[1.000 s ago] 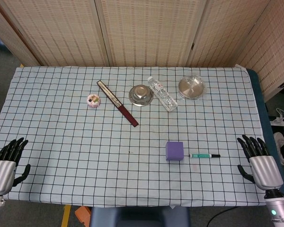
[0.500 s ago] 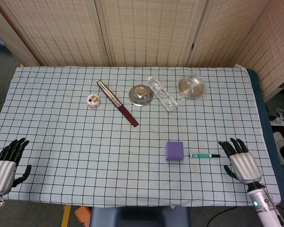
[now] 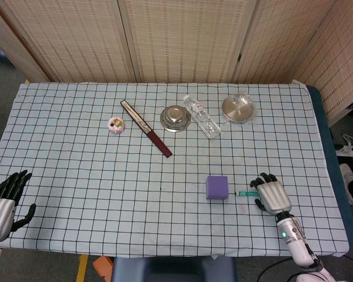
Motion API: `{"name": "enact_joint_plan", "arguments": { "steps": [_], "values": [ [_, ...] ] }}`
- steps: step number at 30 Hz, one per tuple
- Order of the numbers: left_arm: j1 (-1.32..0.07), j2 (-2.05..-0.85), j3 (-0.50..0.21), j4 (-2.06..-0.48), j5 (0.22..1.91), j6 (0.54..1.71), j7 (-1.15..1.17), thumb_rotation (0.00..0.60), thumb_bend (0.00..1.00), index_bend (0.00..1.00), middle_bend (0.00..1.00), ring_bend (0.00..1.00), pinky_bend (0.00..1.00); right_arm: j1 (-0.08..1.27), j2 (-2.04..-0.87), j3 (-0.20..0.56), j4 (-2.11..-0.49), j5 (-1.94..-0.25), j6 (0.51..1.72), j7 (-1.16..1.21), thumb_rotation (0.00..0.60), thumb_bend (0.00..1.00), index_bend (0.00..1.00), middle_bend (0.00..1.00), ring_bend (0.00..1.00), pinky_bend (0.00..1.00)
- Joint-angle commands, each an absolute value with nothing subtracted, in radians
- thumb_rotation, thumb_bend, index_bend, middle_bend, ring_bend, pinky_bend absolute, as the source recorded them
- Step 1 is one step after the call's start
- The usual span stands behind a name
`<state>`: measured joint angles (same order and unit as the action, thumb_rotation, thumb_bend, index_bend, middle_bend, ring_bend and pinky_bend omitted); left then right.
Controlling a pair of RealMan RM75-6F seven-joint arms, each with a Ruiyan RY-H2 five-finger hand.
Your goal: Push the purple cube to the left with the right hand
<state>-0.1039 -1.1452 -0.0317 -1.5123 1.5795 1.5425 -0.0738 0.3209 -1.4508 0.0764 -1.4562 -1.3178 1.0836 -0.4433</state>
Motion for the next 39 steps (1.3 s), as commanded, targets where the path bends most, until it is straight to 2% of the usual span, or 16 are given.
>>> {"name": "enact_joint_plan", "arguments": {
  "steps": [1,12,17,26,36,39],
  "values": [
    [-0.106,-1.142,-0.031,-1.513,1.576,1.534,-0.078,0.6,0.45,0.0,0.0,0.0,0.13,0.335,-1.473,0.078,-1.436,-1.303,1.072,-0.454,0.6,0.25,0.38,0.35,0.14,0.22],
    [-0.114,-1.134,-0.027,-1.511,1.576,1.517,-0.094,0.6,0.45,0.0,0.0,0.0,0.13,0.361,-1.511,0.065,-1.419,-1.274,1.061,-0.513,0.6,0.25,0.43,0.37,0.17,0.22],
    [-0.13,-1.106,-0.002,-1.519,1.607,1.481,-0.178,0.6,0.45,0.0,0.0,0.0,0.13,0.367,-1.517,0.06,-1.424,-1.256,1.063,-0.55,0.6,0.25,0.46,0.38,0.17,0.22],
    [-0.132,-1.12,-0.014,-1.504,1.584,1.482,-0.142,0.6,0.45,0.0,0.0,0.0,0.13,0.372,-1.521,0.05,-1.433,-1.223,1.071,-0.597,0.6,0.25,0.48,0.39,0.19,0.23],
    [-0.133,-1.121,-0.015,-1.508,1.573,1.475,-0.12,0.6,0.45,0.0,0.0,0.0,0.13,0.372,-1.528,0.037,-1.435,-1.222,1.086,-0.616,0.6,0.28,0.59,0.48,0.27,0.3],
    [-0.131,-1.125,-0.021,-1.507,1.56,1.476,-0.102,0.6,0.45,0.0,0.0,0.0,0.13,0.371,-1.533,0.027,-1.429,-1.216,1.084,-0.632,0.6,0.29,0.59,0.49,0.28,0.3]
  ]
}}
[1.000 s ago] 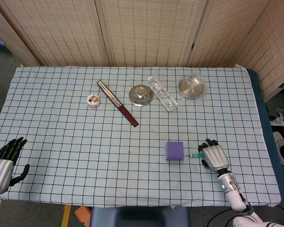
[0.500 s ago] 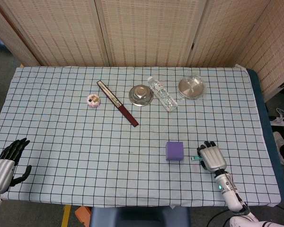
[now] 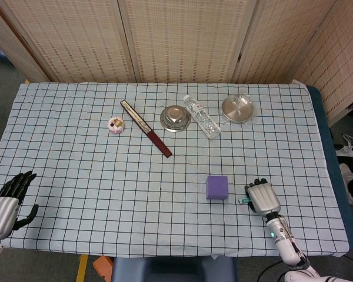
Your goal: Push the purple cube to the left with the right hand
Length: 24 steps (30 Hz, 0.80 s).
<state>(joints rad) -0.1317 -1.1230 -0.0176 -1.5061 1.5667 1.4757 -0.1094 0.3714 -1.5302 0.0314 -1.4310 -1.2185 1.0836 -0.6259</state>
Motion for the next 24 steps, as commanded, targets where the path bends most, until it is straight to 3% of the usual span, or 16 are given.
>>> {"name": "enact_joint_plan", "arguments": {
  "steps": [1,8,17,24],
  "values": [
    [-0.131,-1.125,-0.02,-1.508,1.56,1.476,-0.102,0.6,0.45,0.0,0.0,0.0,0.13,0.37,-1.533,0.026,-1.429,-1.217,1.087,-0.632,0.6,0.29,0.59,0.49,0.28,0.3],
    [-0.129,-1.125,-0.02,-1.51,1.56,1.479,-0.099,0.6,0.45,0.0,0.01,0.0,0.13,0.369,-1.524,0.019,-1.439,-1.201,1.093,-0.663,0.6,0.33,0.71,0.69,0.53,0.47],
    [-0.118,-1.12,-0.02,-1.516,1.563,1.502,-0.107,0.6,0.45,0.0,0.02,0.0,0.13,0.351,-1.51,0.032,-1.445,-1.238,1.161,-0.592,0.6,0.44,0.89,0.82,0.66,0.56],
    [-0.117,-1.119,-0.016,-1.516,1.573,1.505,-0.107,0.6,0.45,0.0,0.02,0.0,0.13,0.355,-1.477,0.062,-1.476,-1.263,1.201,-0.569,0.6,0.45,0.91,0.84,0.68,0.56]
  ]
}}
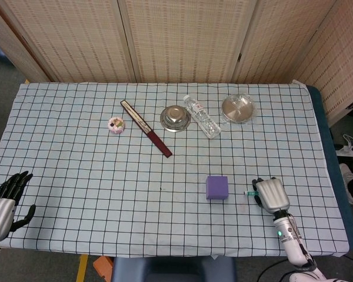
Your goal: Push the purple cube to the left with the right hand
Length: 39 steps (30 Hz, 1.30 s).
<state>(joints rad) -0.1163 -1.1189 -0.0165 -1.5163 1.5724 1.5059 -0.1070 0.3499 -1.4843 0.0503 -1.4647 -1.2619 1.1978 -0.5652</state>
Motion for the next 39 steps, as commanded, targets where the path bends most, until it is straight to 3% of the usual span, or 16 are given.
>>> {"name": "enact_joint_plan", "arguments": {
  "steps": [1,26,39],
  "values": [
    [-0.117,-1.119,-0.016,-1.516,1.572,1.503,-0.107,0.6,0.45,0.0,0.02,0.0,0.13,0.359,-1.475,0.067,-1.48,-1.261,1.2,-0.572,0.6,0.45,0.91,0.84,0.68,0.56],
    [-0.124,-1.104,-0.009,-1.521,1.574,1.481,-0.133,0.6,0.45,0.0,0.02,0.0,0.13,0.503,-1.596,0.112,-1.532,-1.2,1.1,-0.746,0.6,0.45,0.91,0.84,0.68,0.56],
    [-0.127,-1.099,-0.007,-1.515,1.575,1.475,-0.156,0.6,0.45,0.0,0.02,0.0,0.13,0.618,-1.712,0.158,-1.556,-1.102,1.051,-0.885,0.6,0.45,0.91,0.84,0.68,0.56]
  ]
}}
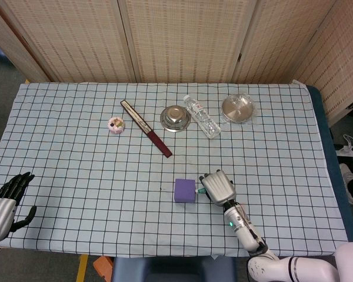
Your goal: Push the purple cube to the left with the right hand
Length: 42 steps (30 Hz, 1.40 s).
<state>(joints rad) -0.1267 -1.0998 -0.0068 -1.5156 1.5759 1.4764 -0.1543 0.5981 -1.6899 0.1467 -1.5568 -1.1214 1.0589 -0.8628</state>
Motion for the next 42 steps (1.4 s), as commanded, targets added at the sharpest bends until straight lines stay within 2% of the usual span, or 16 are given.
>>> {"name": "enact_joint_plan", "arguments": {
  "steps": [1,10,25,38,42],
  "values": [
    [-0.128,-1.099,-0.007,-1.514,1.575,1.474,-0.157,0.6,0.45,0.0,0.02,0.0,0.13,0.628,-1.723,0.163,-1.554,-1.093,1.05,-0.895,0.6,0.45,0.91,0.84,0.68,0.56],
    [-0.13,-1.096,-0.004,-1.512,1.577,1.469,-0.168,0.6,0.45,0.0,0.02,0.0,0.13,0.734,-1.848,0.21,-1.501,-1.009,1.031,-0.983,0.6,0.45,0.91,0.84,0.68,0.56],
    [-0.13,-1.088,0.0,-1.513,1.578,1.468,-0.184,0.6,0.45,0.0,0.02,0.0,0.13,0.923,-2.081,0.32,-1.312,-0.905,1.057,-1.077,0.6,0.45,0.91,0.84,0.68,0.56],
    [-0.129,-1.079,0.006,-1.513,1.593,1.473,-0.206,0.6,0.45,0.0,0.02,0.0,0.13,1.095,-2.269,0.414,-1.027,-0.931,1.045,-1.027,0.6,0.45,0.91,0.84,0.68,0.56],
    [-0.13,-1.078,0.006,-1.51,1.592,1.474,-0.217,0.6,0.45,0.0,0.02,0.0,0.13,1.16,-2.269,0.4,-1.007,-0.885,1.031,-0.989,0.6,0.45,0.91,0.84,0.68,0.56]
  ]
}}
